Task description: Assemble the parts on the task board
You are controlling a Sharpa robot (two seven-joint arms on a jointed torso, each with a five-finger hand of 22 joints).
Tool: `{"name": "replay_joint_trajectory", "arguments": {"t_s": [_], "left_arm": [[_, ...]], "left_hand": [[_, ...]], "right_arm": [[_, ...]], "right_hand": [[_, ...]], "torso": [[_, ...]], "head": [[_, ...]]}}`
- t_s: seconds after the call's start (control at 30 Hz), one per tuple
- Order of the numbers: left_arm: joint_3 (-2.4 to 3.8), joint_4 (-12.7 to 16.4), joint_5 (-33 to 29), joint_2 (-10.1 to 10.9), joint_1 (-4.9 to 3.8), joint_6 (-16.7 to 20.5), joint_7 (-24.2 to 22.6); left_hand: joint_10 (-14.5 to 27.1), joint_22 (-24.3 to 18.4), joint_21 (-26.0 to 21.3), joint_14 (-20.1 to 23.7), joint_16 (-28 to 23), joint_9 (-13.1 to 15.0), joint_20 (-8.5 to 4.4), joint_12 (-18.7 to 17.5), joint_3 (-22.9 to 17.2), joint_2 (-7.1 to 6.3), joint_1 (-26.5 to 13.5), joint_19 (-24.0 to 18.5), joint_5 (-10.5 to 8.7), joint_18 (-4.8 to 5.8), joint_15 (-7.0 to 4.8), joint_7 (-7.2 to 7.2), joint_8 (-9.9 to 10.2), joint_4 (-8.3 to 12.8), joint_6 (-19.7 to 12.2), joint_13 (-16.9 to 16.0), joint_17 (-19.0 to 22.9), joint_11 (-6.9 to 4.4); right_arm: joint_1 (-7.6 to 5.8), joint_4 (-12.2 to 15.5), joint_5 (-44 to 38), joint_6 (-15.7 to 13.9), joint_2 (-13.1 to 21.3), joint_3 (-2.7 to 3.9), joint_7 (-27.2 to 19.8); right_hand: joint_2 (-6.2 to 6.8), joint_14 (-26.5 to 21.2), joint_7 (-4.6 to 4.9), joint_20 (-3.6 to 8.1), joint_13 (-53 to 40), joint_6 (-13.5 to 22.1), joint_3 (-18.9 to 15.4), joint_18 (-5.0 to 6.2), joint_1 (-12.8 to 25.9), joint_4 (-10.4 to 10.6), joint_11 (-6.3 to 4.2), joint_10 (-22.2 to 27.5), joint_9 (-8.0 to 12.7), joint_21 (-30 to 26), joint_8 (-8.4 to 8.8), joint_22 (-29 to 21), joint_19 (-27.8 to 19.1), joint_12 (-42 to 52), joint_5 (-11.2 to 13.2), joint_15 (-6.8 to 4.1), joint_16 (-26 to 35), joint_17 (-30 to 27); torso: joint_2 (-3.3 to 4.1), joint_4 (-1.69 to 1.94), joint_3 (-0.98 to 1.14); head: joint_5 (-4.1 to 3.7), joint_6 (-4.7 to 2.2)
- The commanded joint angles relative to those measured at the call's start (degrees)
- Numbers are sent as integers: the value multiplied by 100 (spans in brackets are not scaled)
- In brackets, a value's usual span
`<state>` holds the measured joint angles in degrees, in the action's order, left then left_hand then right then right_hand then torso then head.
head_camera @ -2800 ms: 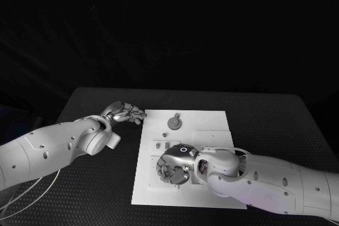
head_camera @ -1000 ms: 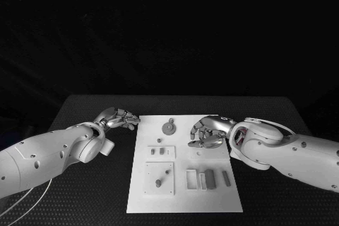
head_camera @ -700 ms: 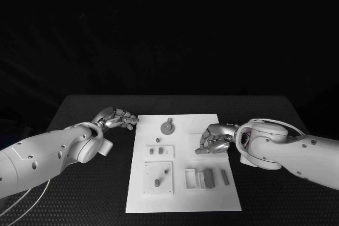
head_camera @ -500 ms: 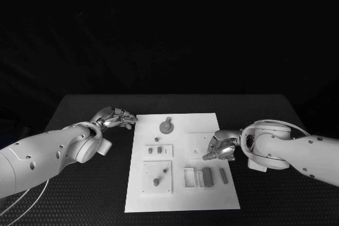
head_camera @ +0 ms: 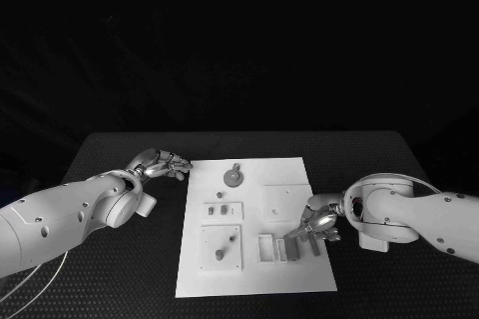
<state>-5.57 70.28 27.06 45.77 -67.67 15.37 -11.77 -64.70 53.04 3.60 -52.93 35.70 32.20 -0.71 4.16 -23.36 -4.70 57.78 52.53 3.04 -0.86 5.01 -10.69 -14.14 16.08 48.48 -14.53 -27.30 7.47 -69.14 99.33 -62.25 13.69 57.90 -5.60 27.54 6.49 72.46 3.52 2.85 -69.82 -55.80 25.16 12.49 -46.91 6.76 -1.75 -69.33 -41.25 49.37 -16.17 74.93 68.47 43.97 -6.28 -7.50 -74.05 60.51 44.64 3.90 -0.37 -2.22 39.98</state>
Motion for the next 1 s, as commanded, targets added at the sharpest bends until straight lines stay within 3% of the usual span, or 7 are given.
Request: {"name": "replay_joint_trajectory", "arguments": {"t_s": [0.03,0.37,0.43,0.57,0.8,1.0], "left_arm": [[3,9,-37,-12,2,-68,-41],[3,14,-39,-6,4,-78,-42],[3,15,-39,-6,4,-80,-43],[3,14,-43,-5,6,-83,-44],[3,16,-44,-1,8,-90,-45],[3,17,-45,10,10,-94,-44]], "left_hand": [[12,-9,38,-31,-38,-7,26,-17,22,-4,-50,-7,-22,21,20,-6,-25,-19,-40,7,-6,35],[13,-10,38,-30,-43,-8,27,-17,23,-3,-62,-8,-22,21,20,-6,-25,-23,-41,9,-11,36],[14,-11,38,-30,-44,-9,27,-17,24,-2,-64,-8,-22,21,20,-7,-25,-24,-41,9,-11,37],[14,-11,38,-30,-47,-9,27,-18,24,-2,-69,-9,-22,21,21,-7,-25,-26,-42,10,-14,37],[16,-13,38,-30,-54,-11,27,-18,24,7,-87,-10,-22,21,21,-7,-26,-36,-44,13,-21,37],[17,-15,38,-29,-58,-13,28,-18,23,11,-96,-11,-22,21,22,-7,-26,-40,-45,14,-25,38]], "right_arm": [[4,26,-352,301,6,-25,105],[4,18,-840,273,-84,-191,112],[4,2,-912,228,-129,-229,110],[5,-36,-940,158,-243,-309,108],[14,-137,-1011,63,-432,-397,112],[43,-229,-1035,-4,-516,-420,114]], "right_hand": [[20,20,105,43,8,-161,1,251,84,64,-9,-45,-6,-5,17,93,16,33,39,-45,-48,53],[175,119,80,74,16,-237,-1,251,123,257,-34,-103,-1,16,46,104,62,52,132,-69,-163,247],[273,123,75,83,18,-249,2,251,147,367,-37,-109,1,16,62,102,68,52,293,-72,-168,267],[482,153,68,111,18,-266,63,251,168,685,-49,-128,-6,21,85,99,98,55,344,-84,-193,325],[494,153,67,115,18,-268,72,251,159,713,-50,-129,-8,23,87,99,102,56,348,-85,-193,326],[554,167,67,127,9,-271,77,251,89,924,-51,-136,-27,35,100,103,115,60,341,-87,-204,357]], "torso": [[-2,-1,0],[0,3,-7],[0,5,-6],[1,7,-4],[3,11,-5],[2,9,-6]], "head": [[1,14],[-11,36],[-10,42],[-13,49],[-10,56],[2,67]]}}
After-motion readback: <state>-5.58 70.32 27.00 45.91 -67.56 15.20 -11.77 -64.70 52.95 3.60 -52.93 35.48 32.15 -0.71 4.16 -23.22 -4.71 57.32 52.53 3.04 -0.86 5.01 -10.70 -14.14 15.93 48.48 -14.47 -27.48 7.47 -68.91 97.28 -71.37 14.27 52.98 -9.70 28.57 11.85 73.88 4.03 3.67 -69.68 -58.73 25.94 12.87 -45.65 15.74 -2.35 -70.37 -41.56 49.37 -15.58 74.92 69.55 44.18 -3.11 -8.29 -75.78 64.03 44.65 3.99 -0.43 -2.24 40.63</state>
